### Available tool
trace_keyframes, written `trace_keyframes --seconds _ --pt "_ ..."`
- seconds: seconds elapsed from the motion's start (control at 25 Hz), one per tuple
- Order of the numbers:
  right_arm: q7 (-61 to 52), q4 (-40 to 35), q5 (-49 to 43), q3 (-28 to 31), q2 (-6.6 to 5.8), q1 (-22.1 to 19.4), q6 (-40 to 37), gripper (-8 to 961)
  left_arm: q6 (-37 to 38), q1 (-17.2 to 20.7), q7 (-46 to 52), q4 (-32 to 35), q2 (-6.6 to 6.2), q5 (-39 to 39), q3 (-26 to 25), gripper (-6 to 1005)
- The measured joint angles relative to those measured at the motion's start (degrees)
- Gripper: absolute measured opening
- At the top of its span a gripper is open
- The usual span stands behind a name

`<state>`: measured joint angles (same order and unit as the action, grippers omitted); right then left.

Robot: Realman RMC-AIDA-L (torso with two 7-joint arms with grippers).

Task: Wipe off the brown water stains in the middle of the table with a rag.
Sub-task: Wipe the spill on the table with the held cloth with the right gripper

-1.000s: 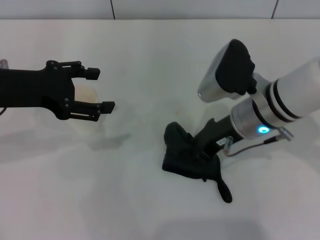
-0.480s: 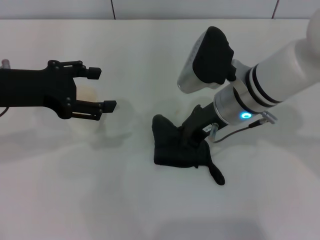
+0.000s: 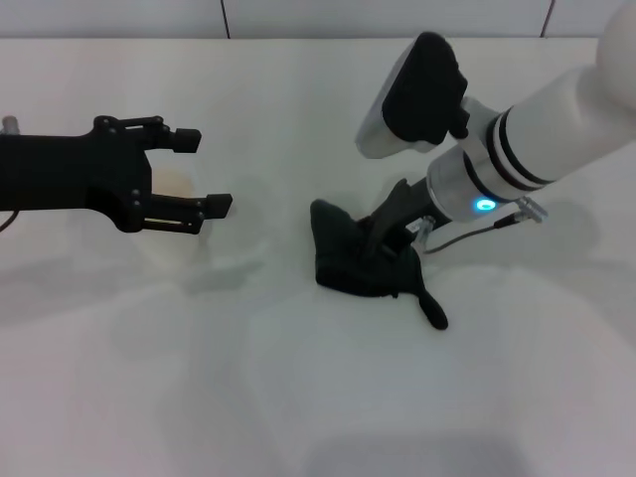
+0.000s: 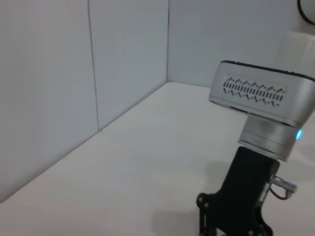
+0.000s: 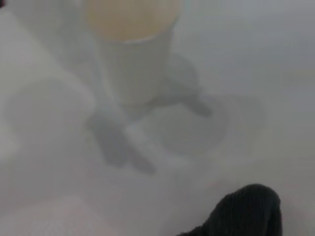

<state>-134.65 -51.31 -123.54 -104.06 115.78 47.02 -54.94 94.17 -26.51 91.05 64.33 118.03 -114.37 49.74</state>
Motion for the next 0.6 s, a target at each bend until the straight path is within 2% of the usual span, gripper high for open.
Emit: trace_keyframes --seconds 0.6 --pt "0.0 5.4 -3.9 9.8 -0.21 1.3 3.2 108 0.0 0.2 0.0 -0.6 0.16 0.0 0.0 886"
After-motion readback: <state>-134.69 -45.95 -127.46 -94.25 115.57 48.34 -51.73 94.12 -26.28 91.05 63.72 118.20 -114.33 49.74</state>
